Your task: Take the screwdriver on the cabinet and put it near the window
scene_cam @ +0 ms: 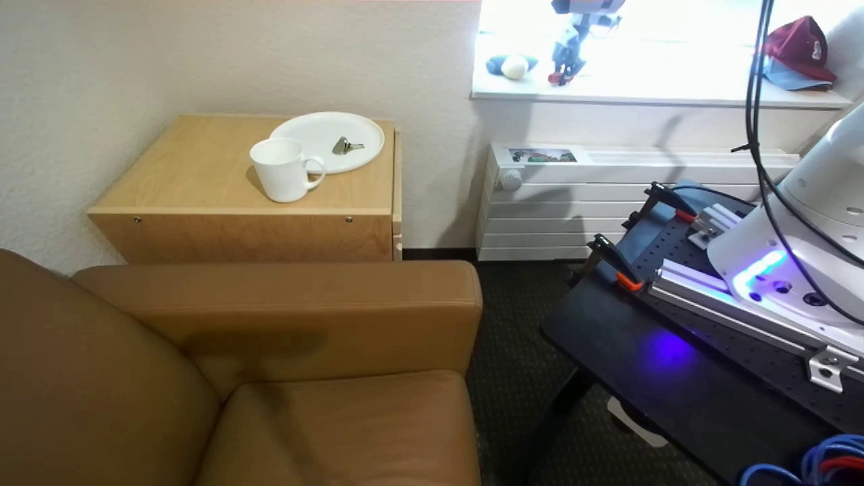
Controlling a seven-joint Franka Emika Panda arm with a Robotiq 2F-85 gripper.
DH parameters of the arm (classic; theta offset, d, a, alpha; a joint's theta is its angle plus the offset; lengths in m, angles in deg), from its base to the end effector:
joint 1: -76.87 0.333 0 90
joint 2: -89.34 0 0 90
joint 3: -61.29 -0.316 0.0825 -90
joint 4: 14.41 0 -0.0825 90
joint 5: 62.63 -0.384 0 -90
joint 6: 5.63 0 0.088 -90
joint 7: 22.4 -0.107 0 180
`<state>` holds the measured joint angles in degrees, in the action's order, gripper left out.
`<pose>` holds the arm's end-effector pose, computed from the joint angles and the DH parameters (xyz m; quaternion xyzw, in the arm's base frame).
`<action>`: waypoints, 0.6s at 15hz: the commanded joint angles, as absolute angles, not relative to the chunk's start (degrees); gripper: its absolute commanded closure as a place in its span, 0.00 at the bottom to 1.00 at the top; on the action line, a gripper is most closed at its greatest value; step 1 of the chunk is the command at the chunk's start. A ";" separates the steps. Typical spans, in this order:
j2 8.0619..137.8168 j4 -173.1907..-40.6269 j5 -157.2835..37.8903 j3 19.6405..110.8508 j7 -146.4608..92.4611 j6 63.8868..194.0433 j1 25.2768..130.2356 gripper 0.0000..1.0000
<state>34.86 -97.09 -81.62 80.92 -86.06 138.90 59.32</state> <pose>0.6134 -0.4045 0.1575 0.5979 -0.7954 0.0990 0.0015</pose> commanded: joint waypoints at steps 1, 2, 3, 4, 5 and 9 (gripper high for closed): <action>34.15 -95.25 -81.48 78.17 -85.43 134.26 56.81 0.34; 34.68 -95.26 -81.71 77.66 -84.88 133.15 56.31 0.27; 35.09 -95.17 -81.94 77.26 -84.74 132.13 55.85 0.19; 36.19 -95.59 -82.92 76.42 -84.26 131.76 54.88 0.12; 37.02 -95.99 -83.51 76.06 -84.17 131.21 54.27 0.05; 44.72 -101.80 -86.39 75.16 -80.41 132.65 50.97 0.00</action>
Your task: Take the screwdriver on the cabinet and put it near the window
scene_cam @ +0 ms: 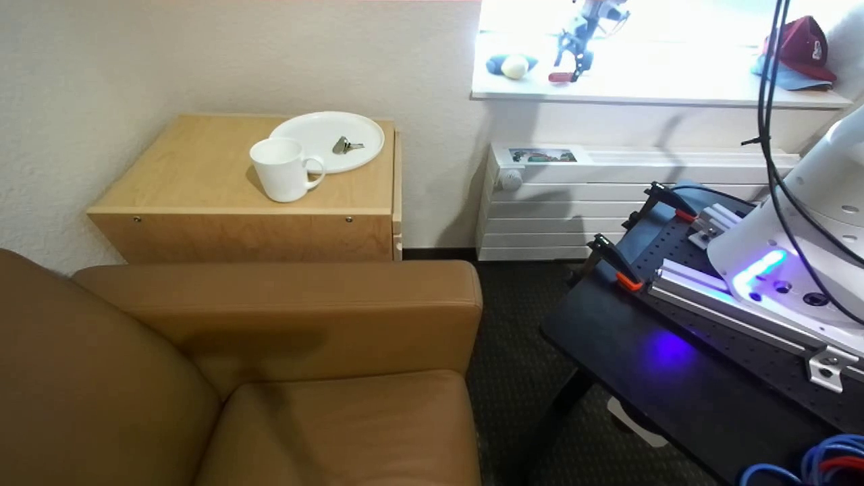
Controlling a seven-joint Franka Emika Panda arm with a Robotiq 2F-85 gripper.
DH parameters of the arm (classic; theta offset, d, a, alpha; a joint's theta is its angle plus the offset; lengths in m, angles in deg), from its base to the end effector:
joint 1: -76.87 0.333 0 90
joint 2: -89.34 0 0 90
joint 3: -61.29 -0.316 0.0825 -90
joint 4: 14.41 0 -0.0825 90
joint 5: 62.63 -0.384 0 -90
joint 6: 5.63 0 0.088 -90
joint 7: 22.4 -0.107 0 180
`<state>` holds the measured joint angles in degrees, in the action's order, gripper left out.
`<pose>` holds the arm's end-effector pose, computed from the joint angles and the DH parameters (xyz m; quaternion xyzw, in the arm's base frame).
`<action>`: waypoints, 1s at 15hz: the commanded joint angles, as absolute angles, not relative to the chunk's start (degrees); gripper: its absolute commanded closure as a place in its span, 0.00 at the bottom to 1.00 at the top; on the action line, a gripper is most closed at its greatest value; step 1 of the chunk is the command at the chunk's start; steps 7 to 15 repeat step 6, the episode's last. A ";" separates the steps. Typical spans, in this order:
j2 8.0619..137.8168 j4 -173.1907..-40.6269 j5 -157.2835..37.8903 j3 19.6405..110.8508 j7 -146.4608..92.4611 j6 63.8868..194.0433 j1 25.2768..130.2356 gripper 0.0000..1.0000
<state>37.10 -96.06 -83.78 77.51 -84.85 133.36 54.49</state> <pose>0.6014 -0.4238 0.1741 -0.5770 0.8138 -0.0608 0.0348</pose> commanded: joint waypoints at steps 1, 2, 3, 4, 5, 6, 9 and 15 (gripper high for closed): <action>47.29 -103.54 -88.39 74.68 -77.89 133.04 49.91 0.00; 50.32 -105.77 -90.42 73.80 -74.87 133.53 48.50 0.00; 53.27 -107.81 -92.39 73.03 -71.27 132.84 47.12 0.00; 56.25 -109.76 -94.41 71.56 -66.04 131.16 45.09 0.00; 48.27 -101.85 -91.73 75.33 -73.23 132.67 48.63 0.00; 50.91 -103.72 -93.20 74.76 -70.07 131.83 47.58 0.00; 50.91 -103.72 -93.20 74.76 -70.07 131.83 47.58 0.00; 50.91 -103.72 -93.20 74.76 -70.07 131.83 47.58 0.00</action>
